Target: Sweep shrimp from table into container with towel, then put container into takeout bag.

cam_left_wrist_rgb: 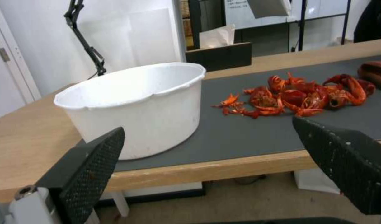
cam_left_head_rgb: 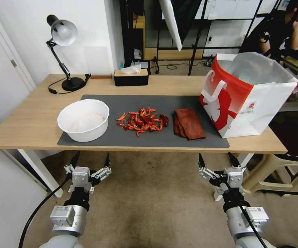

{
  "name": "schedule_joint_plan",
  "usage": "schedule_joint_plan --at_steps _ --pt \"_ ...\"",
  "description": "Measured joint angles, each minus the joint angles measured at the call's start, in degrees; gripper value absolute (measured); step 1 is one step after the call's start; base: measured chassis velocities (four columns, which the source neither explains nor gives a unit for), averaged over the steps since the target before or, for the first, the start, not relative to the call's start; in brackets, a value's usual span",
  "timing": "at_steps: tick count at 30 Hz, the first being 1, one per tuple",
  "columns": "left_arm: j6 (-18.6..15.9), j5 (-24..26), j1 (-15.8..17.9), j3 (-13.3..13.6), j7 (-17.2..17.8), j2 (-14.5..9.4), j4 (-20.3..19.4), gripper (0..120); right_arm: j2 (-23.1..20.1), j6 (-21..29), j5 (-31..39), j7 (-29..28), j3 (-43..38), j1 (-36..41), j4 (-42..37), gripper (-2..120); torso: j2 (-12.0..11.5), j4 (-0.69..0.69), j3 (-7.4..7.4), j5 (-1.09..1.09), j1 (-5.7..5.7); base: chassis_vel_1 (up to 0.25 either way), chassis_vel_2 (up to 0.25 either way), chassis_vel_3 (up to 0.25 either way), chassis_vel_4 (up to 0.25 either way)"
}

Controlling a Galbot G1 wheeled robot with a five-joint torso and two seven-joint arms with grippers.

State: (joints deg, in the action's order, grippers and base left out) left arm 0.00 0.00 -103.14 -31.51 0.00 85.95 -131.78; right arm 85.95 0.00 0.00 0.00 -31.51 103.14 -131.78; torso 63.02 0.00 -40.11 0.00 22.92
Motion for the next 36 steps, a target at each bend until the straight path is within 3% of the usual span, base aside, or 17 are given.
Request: schedule_joint_plan --at_steps 24,29,31,33,35,36 --pt "0.31 0.05 0.12 0.02 0.0 -0.02 0.08 100 0.0 0.0 0.0 0.0 0.0 0.0 0.0 100 0.0 0.0 0.0 0.0 0.0 0.0 0.0 0.0 0.0" --pt "6.41 1.22 2.49 0.65 0.13 -0.57 3.13 100 0.17 -1.38 -0.36 -0.28 0.0 -0.17 0.59 100 0.0 0.0 0.0 0.01 0.0 0.0 0.0 0.0 0.0" --pt "10.54 2.06 3.98 1.08 0.26 -0.93 5.19 100 0.7 -4.98 -1.66 -1.13 0.0 -0.66 2.48 100 0.0 0.0 0.0 0.0 0.0 0.0 0.0 0.0 0.0" --pt "10.9 2.13 4.12 1.13 0.26 -0.96 5.39 100 0.73 -5.15 -1.73 -1.17 0.01 -0.68 2.58 100 0.0 0.0 0.0 0.01 0.0 0.0 0.0 0.0 0.0" --pt "16.63 3.25 6.23 1.7 0.41 -1.45 8.22 100 1.59 -10.78 -3.81 -2.51 0.05 -1.45 5.55 100 0.0 0.0 0.0 0.0 0.0 0.0 0.0 0.0 0.0" --pt "16.63 3.25 6.23 1.7 0.41 -1.45 8.22 100 1.59 -10.78 -3.81 -2.51 0.05 -1.45 5.55 100 0.0 0.0 0.0 0.0 0.0 0.0 0.0 0.0 0.0"
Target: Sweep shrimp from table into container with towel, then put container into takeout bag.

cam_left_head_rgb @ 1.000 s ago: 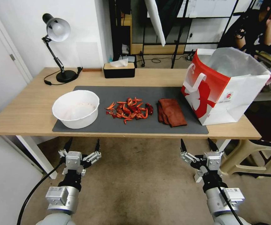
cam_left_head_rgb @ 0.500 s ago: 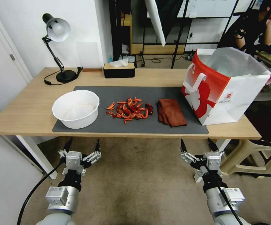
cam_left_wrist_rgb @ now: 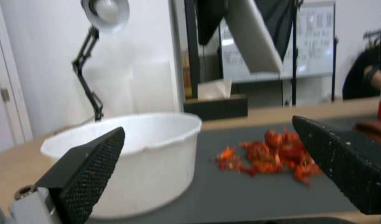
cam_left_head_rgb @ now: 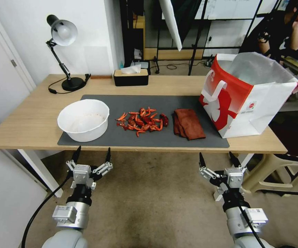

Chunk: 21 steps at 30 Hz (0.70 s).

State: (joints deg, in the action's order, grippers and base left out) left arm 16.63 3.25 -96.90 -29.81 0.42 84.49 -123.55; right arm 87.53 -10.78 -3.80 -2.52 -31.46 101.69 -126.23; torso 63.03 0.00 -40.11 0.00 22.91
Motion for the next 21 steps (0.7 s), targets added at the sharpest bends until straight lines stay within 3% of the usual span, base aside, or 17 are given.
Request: schedule_joint_plan --at_steps 3,9,15,16,18,21 --pt "5.44 1.08 2.15 0.57 0.16 -0.48 2.71 100 0.91 -6.05 -2.25 -1.42 0.05 -0.81 3.16 100 0.0 0.01 0.0 0.01 0.0 0.0 0.0 0.0 0.0" --pt "7.83 1.45 3.07 0.84 0.13 -0.56 3.54 100 1.47 -9.89 -3.61 -2.29 0.04 -1.31 5.16 100 0.0 -0.01 0.0 0.02 0.01 0.0 0.0 0.0 0.0" --pt "17.02 2.86 6.59 2.03 -0.68 -1.06 6.51 100 2.45 -16.94 -6.04 -2.64 0.09 -1.96 7.02 100 -0.01 0.01 0.0 0.01 0.01 0.0 0.0 0.0 0.0" --pt "17.02 2.86 6.59 2.03 -0.68 -1.06 6.51 100 2.45 -16.94 -6.04 -2.64 0.09 -1.96 7.02 100 -0.01 0.01 0.0 0.01 0.01 0.0 0.0 0.0 0.0" --pt "18.5 3.09 7.08 2.19 -0.94 -1.22 6.97 100 3.3 -23.14 -8.19 -2.91 0.12 -2.51 8.56 100 0.0 -0.01 0.0 -0.01 0.01 0.0 0.0 0.0 0.0" --pt "18.41 3.09 6.9 2.17 -0.98 -1.26 6.97 100 3.46 -24.54 -7.92 -2.66 0.14 -2.39 8.66 100 0.0 0.0 0.0 0.0 0.01 0.0 0.0 0.0 0.0"
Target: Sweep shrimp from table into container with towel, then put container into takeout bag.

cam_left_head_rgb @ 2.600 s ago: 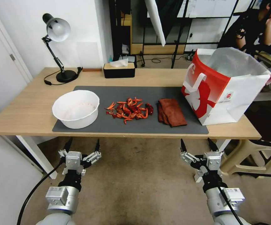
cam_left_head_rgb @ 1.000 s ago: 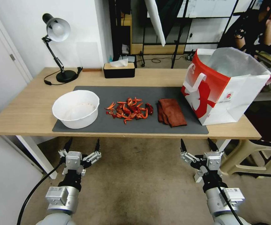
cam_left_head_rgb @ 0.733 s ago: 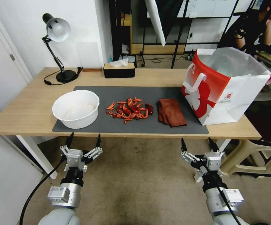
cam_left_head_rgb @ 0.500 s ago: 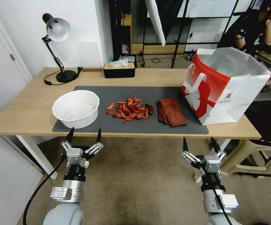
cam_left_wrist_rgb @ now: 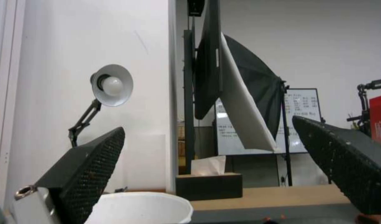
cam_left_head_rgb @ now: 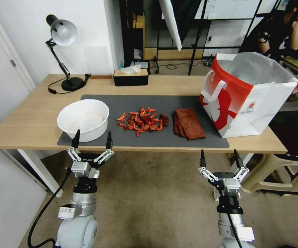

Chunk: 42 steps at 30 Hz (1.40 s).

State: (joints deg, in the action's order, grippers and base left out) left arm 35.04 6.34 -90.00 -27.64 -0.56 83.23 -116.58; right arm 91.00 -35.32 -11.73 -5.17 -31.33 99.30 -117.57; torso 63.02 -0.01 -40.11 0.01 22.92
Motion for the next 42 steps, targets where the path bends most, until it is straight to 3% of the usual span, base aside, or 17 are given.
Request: schedule_joint_plan --at_steps 11,18,20,21,23,24,25,27,28,30,31,33,35,36,39,40,42 --pt "-4.78 0.35 0.31 -0.17 0.79 -2.7 -1.0 100 -0.33 1.91 2.22 1.64 0.04 0.16 -1.2 100 0.0 0.0 0.0 0.0 0.0 0.0 0.0 0.0 0.0" --pt "-15.83 2.65 7.07 -1.21 0.69 -9.91 -4.28 100 -0.64 2.92 2.33 2.14 0.3 -0.42 -1.53 100 0.0 0.02 0.0 0.0 0.0 0.0 0.0 0.0 0.0" --pt "-22.66 4.07 10.4 -2.64 -0.58 -13.17 -7.0 100 -0.73 3.0 2.33 2.16 0.33 -0.49 -1.49 100 0.0 0.01 0.0 0.01 0.0 0.0 0.0 0.0 0.0" --pt "-22.66 4.07 10.4 -2.64 -0.58 -13.17 -7.0 100 -0.73 3.0 2.33 2.16 0.33 -0.49 -1.49 100 0.0 0.01 0.0 0.01 0.0 0.0 0.0 0.0 0.0" --pt "-31.82 4.47 13.57 -4.1 -3.21 -17.48 -10.07 100 -0.84 3.06 2.33 2.16 0.3 -0.57 -1.25 100 0.0 0.0 0.0 0.0 0.0 0.0 0.0 0.0 0.0" --pt "-31.82 4.47 13.57 -4.1 -3.21 -17.48 -10.07 100 -0.84 3.06 2.33 2.16 0.3 -0.57 -1.25 100 0.0 0.0 0.0 0.0 0.0 0.0 0.0 0.0 0.0" --pt "-34.41 4.34 14.58 -4.36 -4.33 -19.3 -10.7 100 -0.86 3.08 2.34 2.16 0.3 -0.59 -1.16 100 0.0 0.0 0.0 0.02 0.0 0.0 0.0 0.0 0.0" --pt "-42.66 2.63 19.57 -4.77 -11.17 -28.75 -11.42 100 -0.91 3.15 2.35 2.16 0.53 -0.72 -0.93 100 0.0 0.02 0.0 0.01 -0.01 0.0 0.0 0.0 0.0" --pt "-42.66 2.63 19.57 -4.77 -11.17 -28.75 -11.42 100 -0.91 3.15 2.35 2.16 0.53 -0.72 -0.93 100 0.0 0.02 0.0 0.01 -0.01 0.0 0.0 0.0 0.0" --pt "-44.1 2.41 21.62 -4.64 -15.62 -34.34 -10.25 100 -1.02 3.31 2.34 2.17 1.02 -1.08 -0.71 100 0.0 0.04 0.0 -0.01 -0.01 0.0 0.0 0.0 0.0" --pt "-43.81 1.61 22.79 -3.87 -19.18 -40.04 -7.82 100 -1.21 3.41 2.32 2.34 1.51 -1.5 -0.37 100 0.0 0.0 0.0 0.01 -0.01 0.0 0.0 0.0 0.0" --pt "-43.21 1.2 23.0 -3.56 -20.21 -42.25 -6.77 100 -1.26 3.45 2.32 2.41 1.69 -1.66 -0.26 100 0.0 0.01 0.0 0.02 -0.01 0.0 0.0 0.0 0.0" --pt "-39.04 0.02 22.68 -2.96 -23.94 -51.82 -2.17 100 -1.77 4.0 2.32 2.95 2.79 -3.13 0.36 100 -0.01 -0.02 0.0 0.01 -0.01 0.0 0.0 0.0 0.0" --pt "-39.04 0.02 22.68 -2.96 -23.94 -51.82 -2.17 100 -1.77 4.0 2.32 2.95 2.79 -3.13 0.36 100 -0.01 -0.02 0.0 0.01 -0.01 0.0 0.0 0.0 0.0" --pt "-34.25 1.4 23.36 -2.67 -28.73 -59.52 2.62 100 -2.08 4.42 2.35 3.41 3.45 -4.72 0.97 100 0.0 0.0 0.0 0.02 -0.01 0.0 0.0 0.0 0.0" --pt "-34.25 1.4 23.36 -2.67 -28.73 -59.52 2.62 100 -2.08 4.42 2.35 3.41 3.45 -4.72 0.97 100 0.0 0.0 0.0 0.02 -0.01 0.0 0.0 0.0 0.0" --pt "-32.28 2.22 24.46 -1.88 -32.05 -63.08 5.09 100 -2.19 4.51 2.35 3.59 3.49 -5.08 1.24 100 -0.01 0.0 -0.01 0.01 -0.01 0.0 0.0 0.0 0.0"
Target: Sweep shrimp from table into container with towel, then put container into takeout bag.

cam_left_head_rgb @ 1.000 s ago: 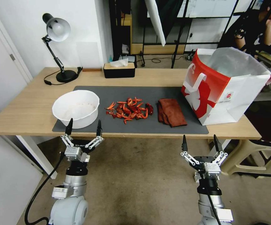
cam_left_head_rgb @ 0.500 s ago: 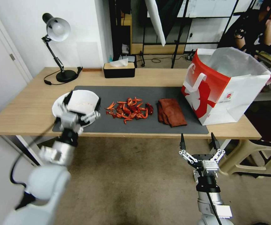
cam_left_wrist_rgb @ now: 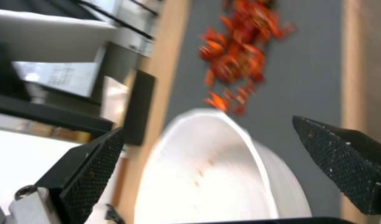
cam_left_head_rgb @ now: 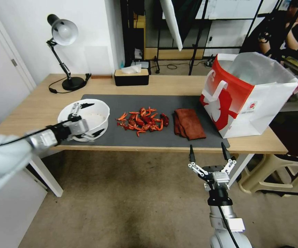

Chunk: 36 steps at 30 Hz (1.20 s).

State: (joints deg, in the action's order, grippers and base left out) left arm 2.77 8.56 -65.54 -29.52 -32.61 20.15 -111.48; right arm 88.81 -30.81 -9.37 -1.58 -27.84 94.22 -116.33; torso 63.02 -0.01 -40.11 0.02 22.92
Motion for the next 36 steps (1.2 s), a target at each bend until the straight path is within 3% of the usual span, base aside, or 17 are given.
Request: schedule_joint_plan --at_steps 1,2,4,5,14,24,29,31,36 --pt "0.57 0.71 0.76 0.37 -2.85 -1.73 1.08 100 -0.02 0.01 0.0 0.03 0.05 -0.12 0.14 100 0.0 0.02 0.0 0.01 0.0 0.0 0.0 0.0 0.0" --pt "0.57 0.71 0.76 0.37 -2.85 -1.73 1.08 100 -0.02 0.01 0.0 0.03 0.05 -0.12 0.14 100 0.0 0.02 0.0 0.01 0.0 0.0 0.0 0.0 0.0" --pt "0.58 2.0 2.52 0.87 -8.88 -4.36 2.34 100 0.05 0.0 0.0 0.05 0.19 -0.49 0.61 100 0.0 0.01 0.0 -0.01 0.0 0.0 0.0 0.0 0.0" --pt "0.4 2.15 3.03 1.18 -10.04 -5.27 2.82 100 0.09 -0.04 -0.04 0.07 0.28 -0.62 0.85 100 0.0 0.01 0.0 -0.01 0.0 0.0 0.0 0.0 0.0" --pt "-1.72 4.13 2.81 3.38 -15.07 -10.58 7.07 100 0.57 -0.28 -0.95 0.06 1.72 -1.74 1.96 100 0.0 0.0 0.01 -0.01 0.0 0.0 0.0 0.0 0.0" --pt "-0.25 5.63 4.49 4.1 -16.84 -9.89 8.91 100 0.89 -0.34 -2.8 -0.16 3.13 -2.7 2.74 100 0.0 0.02 0.01 0.0 0.0 0.0 0.0 0.0 0.0" --pt "-0.09 5.75 4.64 4.17 -15.1 -9.2 8.27 100 1.28 -0.36 -3.57 -0.32 3.84 -2.65 2.71 100 0.0 0.01 0.01 -0.01 0.0 0.0 0.0 0.0 0.0" --pt "0.26 6.31 6.22 5.7 -14.36 -8.1 8.12 100 1.54 -0.5 -4.17 -0.42 4.16 -2.34 2.82 100 0.0 0.01 0.01 -0.01 0.0 0.0 0.0 0.0 0.0" --pt "0.72 4.85 7.44 6.2 -14.8 -6.01 8.35 100 1.84 -0.58 -4.38 -0.53 4.38 -2.13 2.84 100 0.0 0.0 0.01 -0.02 0.0 0.0 0.0 0.0 0.0"
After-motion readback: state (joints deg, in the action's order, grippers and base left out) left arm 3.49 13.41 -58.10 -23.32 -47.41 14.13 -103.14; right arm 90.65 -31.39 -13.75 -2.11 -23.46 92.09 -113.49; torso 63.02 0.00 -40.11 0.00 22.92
